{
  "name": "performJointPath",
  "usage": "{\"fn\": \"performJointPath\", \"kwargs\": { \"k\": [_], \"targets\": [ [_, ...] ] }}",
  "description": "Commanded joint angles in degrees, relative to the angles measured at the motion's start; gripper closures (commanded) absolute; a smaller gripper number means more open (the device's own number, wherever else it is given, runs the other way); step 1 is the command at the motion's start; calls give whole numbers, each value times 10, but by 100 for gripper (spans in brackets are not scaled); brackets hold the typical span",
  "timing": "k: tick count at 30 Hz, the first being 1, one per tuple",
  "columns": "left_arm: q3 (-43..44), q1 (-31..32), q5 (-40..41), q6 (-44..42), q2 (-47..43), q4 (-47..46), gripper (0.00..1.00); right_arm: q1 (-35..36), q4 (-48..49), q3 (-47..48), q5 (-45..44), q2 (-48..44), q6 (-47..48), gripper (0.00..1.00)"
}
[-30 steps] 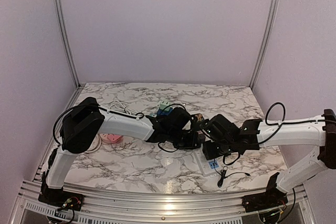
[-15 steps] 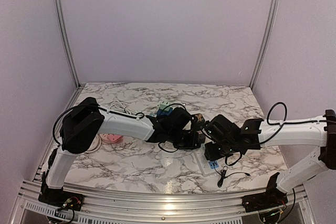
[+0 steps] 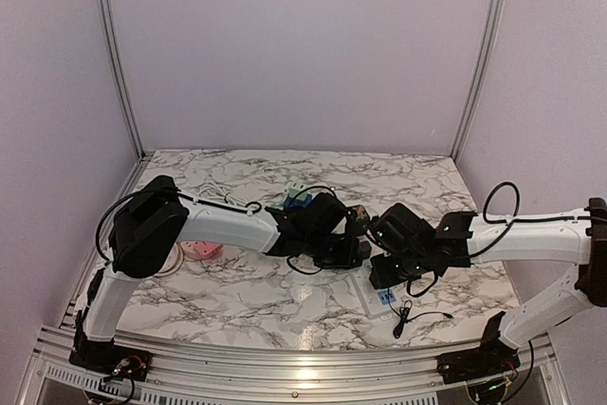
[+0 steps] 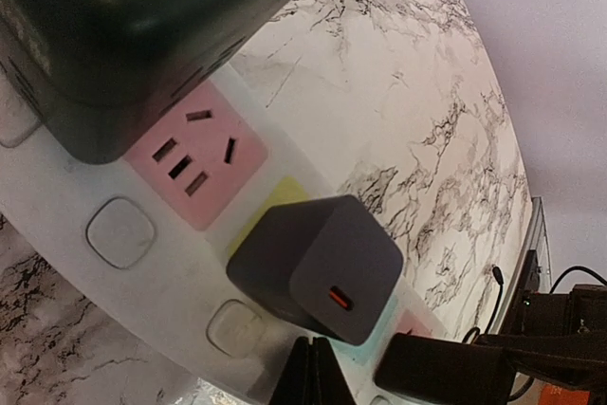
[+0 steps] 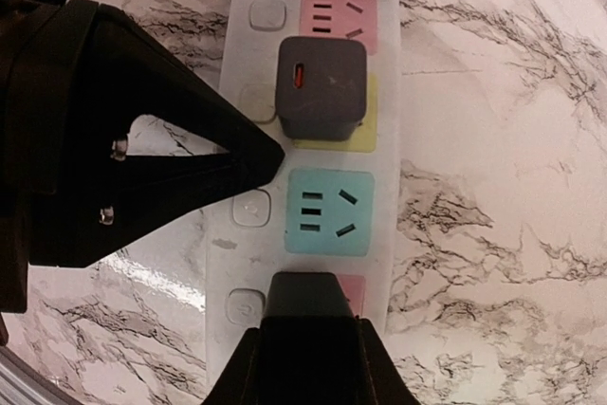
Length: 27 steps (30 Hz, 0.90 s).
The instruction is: Pull the plug off the socket
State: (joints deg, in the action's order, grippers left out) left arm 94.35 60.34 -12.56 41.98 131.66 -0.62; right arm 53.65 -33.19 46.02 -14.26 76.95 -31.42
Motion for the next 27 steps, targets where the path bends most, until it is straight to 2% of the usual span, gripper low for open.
{"fn": "performJointPath", "kwargs": {
  "k": [1,27],
  "targets": [
    [-12,1,23,-12,41,86,100,-2,-1,30,-4,0,4,92],
    [-26,8,46,-40,56,136,100,0,-13,60,-44,-8,-31,97]
  ]
}}
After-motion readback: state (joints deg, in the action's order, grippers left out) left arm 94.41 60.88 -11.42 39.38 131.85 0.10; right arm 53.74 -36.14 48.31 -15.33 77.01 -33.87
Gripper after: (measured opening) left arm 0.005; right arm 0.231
